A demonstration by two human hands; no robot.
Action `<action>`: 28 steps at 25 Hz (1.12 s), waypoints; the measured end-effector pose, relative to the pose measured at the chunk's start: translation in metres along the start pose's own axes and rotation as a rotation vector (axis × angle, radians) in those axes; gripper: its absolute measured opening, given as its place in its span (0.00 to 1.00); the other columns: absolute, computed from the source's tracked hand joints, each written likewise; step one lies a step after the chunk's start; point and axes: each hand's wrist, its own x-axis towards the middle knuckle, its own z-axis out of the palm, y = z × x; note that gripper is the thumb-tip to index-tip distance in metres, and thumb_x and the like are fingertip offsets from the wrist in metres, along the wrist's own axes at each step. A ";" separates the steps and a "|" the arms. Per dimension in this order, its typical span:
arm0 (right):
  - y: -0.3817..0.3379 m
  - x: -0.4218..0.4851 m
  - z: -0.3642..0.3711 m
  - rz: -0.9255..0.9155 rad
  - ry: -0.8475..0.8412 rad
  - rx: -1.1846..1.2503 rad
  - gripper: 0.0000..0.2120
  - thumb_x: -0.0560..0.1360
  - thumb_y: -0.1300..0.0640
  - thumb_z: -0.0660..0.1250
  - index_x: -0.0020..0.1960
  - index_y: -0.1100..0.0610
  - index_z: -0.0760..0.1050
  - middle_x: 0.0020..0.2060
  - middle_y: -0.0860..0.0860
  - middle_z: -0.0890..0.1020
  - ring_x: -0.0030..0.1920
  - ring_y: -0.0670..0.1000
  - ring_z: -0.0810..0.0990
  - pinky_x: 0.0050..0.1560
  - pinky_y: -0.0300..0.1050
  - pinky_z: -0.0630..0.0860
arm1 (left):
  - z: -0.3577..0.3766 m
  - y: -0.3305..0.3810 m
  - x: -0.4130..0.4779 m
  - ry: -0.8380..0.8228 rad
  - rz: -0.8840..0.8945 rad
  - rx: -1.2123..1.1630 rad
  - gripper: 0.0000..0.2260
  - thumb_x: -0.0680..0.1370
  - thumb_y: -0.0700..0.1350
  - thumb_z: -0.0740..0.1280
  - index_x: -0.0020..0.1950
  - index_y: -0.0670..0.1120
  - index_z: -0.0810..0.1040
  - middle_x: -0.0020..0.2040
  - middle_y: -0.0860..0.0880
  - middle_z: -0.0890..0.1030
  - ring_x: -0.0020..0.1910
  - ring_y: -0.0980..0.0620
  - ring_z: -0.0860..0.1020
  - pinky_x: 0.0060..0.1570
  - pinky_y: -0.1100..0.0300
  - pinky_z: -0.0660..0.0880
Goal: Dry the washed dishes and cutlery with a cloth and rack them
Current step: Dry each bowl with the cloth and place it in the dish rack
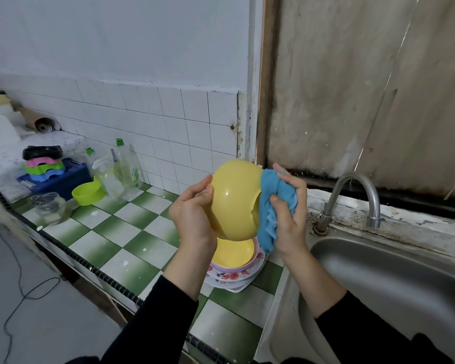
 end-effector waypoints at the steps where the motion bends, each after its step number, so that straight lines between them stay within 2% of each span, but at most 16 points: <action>1: -0.006 0.007 0.002 0.102 0.035 0.070 0.12 0.72 0.62 0.61 0.54 0.52 0.72 0.60 0.55 0.77 0.59 0.48 0.78 0.58 0.39 0.73 | -0.002 0.002 0.001 -0.025 0.037 0.012 0.12 0.72 0.29 0.66 0.38 0.44 0.83 0.38 0.55 0.85 0.45 0.55 0.81 0.54 0.57 0.74; 3: -0.013 0.029 -0.002 0.265 0.095 0.146 0.10 0.68 0.60 0.62 0.49 0.55 0.73 0.46 0.49 0.81 0.44 0.44 0.80 0.44 0.35 0.74 | -0.008 0.003 0.002 -0.110 0.122 0.037 0.12 0.68 0.32 0.68 0.32 0.47 0.84 0.37 0.54 0.85 0.40 0.58 0.82 0.48 0.62 0.75; 6: -0.015 0.055 -0.010 0.356 0.085 0.176 0.07 0.64 0.57 0.64 0.42 0.57 0.73 0.33 0.46 0.79 0.36 0.44 0.76 0.39 0.38 0.72 | -0.012 0.000 -0.002 -0.299 0.250 0.121 0.11 0.65 0.37 0.67 0.33 0.51 0.85 0.35 0.54 0.84 0.36 0.59 0.79 0.40 0.68 0.74; 8: -0.011 0.053 -0.012 0.329 0.127 0.194 0.05 0.63 0.58 0.63 0.37 0.59 0.70 0.29 0.47 0.75 0.32 0.44 0.72 0.35 0.40 0.69 | -0.011 -0.004 -0.002 -0.340 0.308 0.227 0.11 0.69 0.37 0.67 0.37 0.52 0.85 0.37 0.55 0.84 0.38 0.60 0.77 0.42 0.68 0.72; 9: -0.009 0.047 -0.011 0.276 0.155 0.194 0.05 0.62 0.58 0.63 0.36 0.59 0.69 0.28 0.47 0.74 0.31 0.45 0.71 0.34 0.40 0.67 | -0.009 -0.006 -0.001 -0.316 0.308 0.296 0.11 0.73 0.38 0.68 0.41 0.54 0.85 0.42 0.55 0.85 0.45 0.60 0.78 0.48 0.66 0.72; 11: -0.006 0.033 -0.009 0.106 0.173 0.122 0.06 0.61 0.55 0.64 0.34 0.57 0.71 0.28 0.46 0.73 0.31 0.46 0.70 0.32 0.41 0.66 | -0.003 -0.005 0.002 -0.224 0.181 0.423 0.10 0.79 0.41 0.66 0.51 0.56 0.83 0.59 0.50 0.81 0.63 0.55 0.74 0.62 0.56 0.71; 13: -0.003 0.023 -0.007 -0.064 0.122 0.003 0.05 0.63 0.55 0.62 0.36 0.56 0.71 0.30 0.42 0.75 0.31 0.44 0.71 0.32 0.39 0.68 | 0.002 0.001 0.000 -0.184 -0.073 0.439 0.11 0.81 0.47 0.64 0.61 0.56 0.80 0.69 0.49 0.74 0.68 0.46 0.70 0.64 0.41 0.71; 15: -0.003 0.011 -0.004 -0.175 0.015 -0.074 0.05 0.64 0.57 0.61 0.40 0.54 0.71 0.34 0.40 0.77 0.33 0.42 0.74 0.34 0.36 0.70 | 0.007 0.008 -0.005 -0.165 -0.281 0.370 0.15 0.80 0.55 0.63 0.66 0.56 0.76 0.69 0.50 0.73 0.63 0.41 0.73 0.52 0.37 0.76; 16: -0.004 0.003 -0.002 -0.209 -0.046 -0.097 0.07 0.64 0.57 0.61 0.42 0.51 0.73 0.36 0.39 0.78 0.35 0.42 0.75 0.35 0.36 0.71 | 0.010 0.009 -0.008 -0.154 -0.319 0.346 0.17 0.79 0.57 0.63 0.67 0.56 0.74 0.66 0.51 0.73 0.58 0.44 0.76 0.49 0.39 0.78; 18: -0.009 -0.011 0.004 -0.195 -0.127 -0.122 0.11 0.65 0.59 0.61 0.45 0.48 0.75 0.38 0.40 0.79 0.36 0.42 0.76 0.36 0.35 0.71 | 0.013 0.006 -0.013 -0.131 -0.246 0.327 0.17 0.79 0.54 0.65 0.68 0.56 0.73 0.61 0.53 0.73 0.50 0.55 0.75 0.54 0.42 0.77; 20: -0.014 -0.018 0.011 -0.041 -0.086 -0.132 0.05 0.65 0.61 0.62 0.41 0.54 0.72 0.34 0.44 0.77 0.34 0.42 0.74 0.35 0.34 0.70 | 0.009 -0.002 -0.013 -0.102 -0.127 0.320 0.16 0.79 0.45 0.66 0.67 0.57 0.76 0.62 0.53 0.76 0.53 0.57 0.76 0.63 0.46 0.74; 21: -0.017 -0.017 0.015 0.097 -0.008 -0.118 0.03 0.66 0.62 0.63 0.39 0.56 0.71 0.31 0.45 0.75 0.33 0.43 0.73 0.34 0.36 0.70 | 0.006 -0.004 -0.012 -0.105 -0.080 0.312 0.16 0.79 0.43 0.65 0.66 0.56 0.77 0.61 0.53 0.77 0.54 0.59 0.77 0.63 0.51 0.74; 23: -0.020 -0.007 0.018 0.433 0.190 -0.076 0.03 0.71 0.61 0.64 0.39 0.56 0.72 0.30 0.47 0.75 0.33 0.47 0.73 0.34 0.40 0.70 | 0.000 -0.009 -0.013 -0.145 -0.010 0.273 0.15 0.81 0.41 0.62 0.66 0.53 0.76 0.56 0.58 0.79 0.48 0.68 0.78 0.52 0.69 0.76; 24: -0.019 0.001 0.018 0.598 0.225 -0.042 0.02 0.75 0.59 0.65 0.43 0.55 0.73 0.33 0.48 0.77 0.34 0.49 0.75 0.36 0.41 0.72 | -0.002 -0.012 -0.015 -0.170 0.012 0.271 0.14 0.82 0.42 0.60 0.66 0.51 0.76 0.54 0.60 0.79 0.47 0.70 0.78 0.47 0.73 0.74; 26: -0.018 0.009 0.025 0.821 0.160 0.084 0.06 0.80 0.56 0.62 0.56 0.56 0.73 0.45 0.54 0.81 0.44 0.52 0.81 0.44 0.46 0.78 | -0.002 -0.021 -0.020 -0.229 0.037 0.279 0.13 0.83 0.43 0.58 0.64 0.51 0.77 0.56 0.57 0.80 0.55 0.64 0.79 0.51 0.72 0.75; 28: -0.018 0.003 0.033 0.858 0.010 0.139 0.09 0.82 0.56 0.59 0.61 0.56 0.71 0.53 0.58 0.81 0.53 0.56 0.82 0.53 0.52 0.80 | -0.002 -0.030 -0.024 -0.273 0.050 0.240 0.12 0.83 0.42 0.58 0.61 0.52 0.77 0.58 0.49 0.82 0.58 0.53 0.80 0.56 0.64 0.76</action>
